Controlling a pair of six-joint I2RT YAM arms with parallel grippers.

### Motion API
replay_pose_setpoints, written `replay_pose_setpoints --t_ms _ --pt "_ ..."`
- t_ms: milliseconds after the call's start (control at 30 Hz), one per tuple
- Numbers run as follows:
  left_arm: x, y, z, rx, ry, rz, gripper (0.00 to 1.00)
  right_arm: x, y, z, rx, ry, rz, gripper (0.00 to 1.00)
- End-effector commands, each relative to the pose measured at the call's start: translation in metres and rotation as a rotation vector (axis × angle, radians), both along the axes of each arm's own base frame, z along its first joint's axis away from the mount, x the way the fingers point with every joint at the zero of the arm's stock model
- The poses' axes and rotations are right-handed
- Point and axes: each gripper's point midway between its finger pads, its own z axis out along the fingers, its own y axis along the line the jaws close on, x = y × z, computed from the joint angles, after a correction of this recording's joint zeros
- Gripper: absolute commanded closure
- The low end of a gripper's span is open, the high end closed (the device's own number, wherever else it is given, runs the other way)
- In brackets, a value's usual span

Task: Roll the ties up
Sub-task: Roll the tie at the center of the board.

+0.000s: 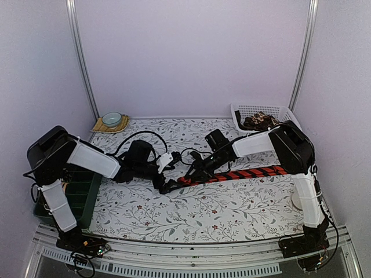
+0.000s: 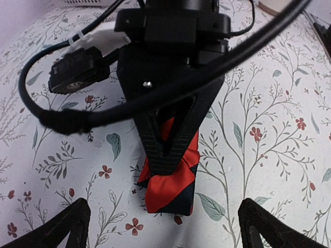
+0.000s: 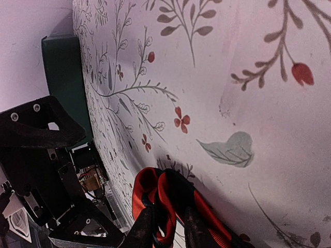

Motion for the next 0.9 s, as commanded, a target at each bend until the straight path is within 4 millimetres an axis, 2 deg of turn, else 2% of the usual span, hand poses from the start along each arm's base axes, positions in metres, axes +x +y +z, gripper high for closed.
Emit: replay_pose_setpoints --t_ms 0,167,500,667,733,867 --pt "0.000 -0.007 0.008 0.045 -0.129 -0.136 0.00 0.008 -0.006 0.005 -0.046 -0.041 -0.023 0.78" --pt "0.003 -0.008 -0.001 0.112 -0.181 -0.220 0.00 0.007 -0.004 0.008 -0.026 -0.041 -0.014 0.83" --pt "0.002 -0.014 -0.023 0.162 -0.118 -0.312 0.02 -0.002 0.010 0.025 0.117 0.007 0.052 0.98" --pt "0.004 -0.014 -0.026 0.175 -0.118 -0.317 0.05 -0.005 0.013 0.029 0.137 0.022 0.067 0.98" --pt "0.004 -0.014 -0.039 0.190 -0.089 -0.319 0.08 -0.006 0.013 0.027 0.135 0.023 0.071 0.98" --pt "0.008 -0.014 -0.048 0.223 -0.068 -0.322 0.14 -0.007 0.013 0.026 0.132 0.026 0.074 0.97"
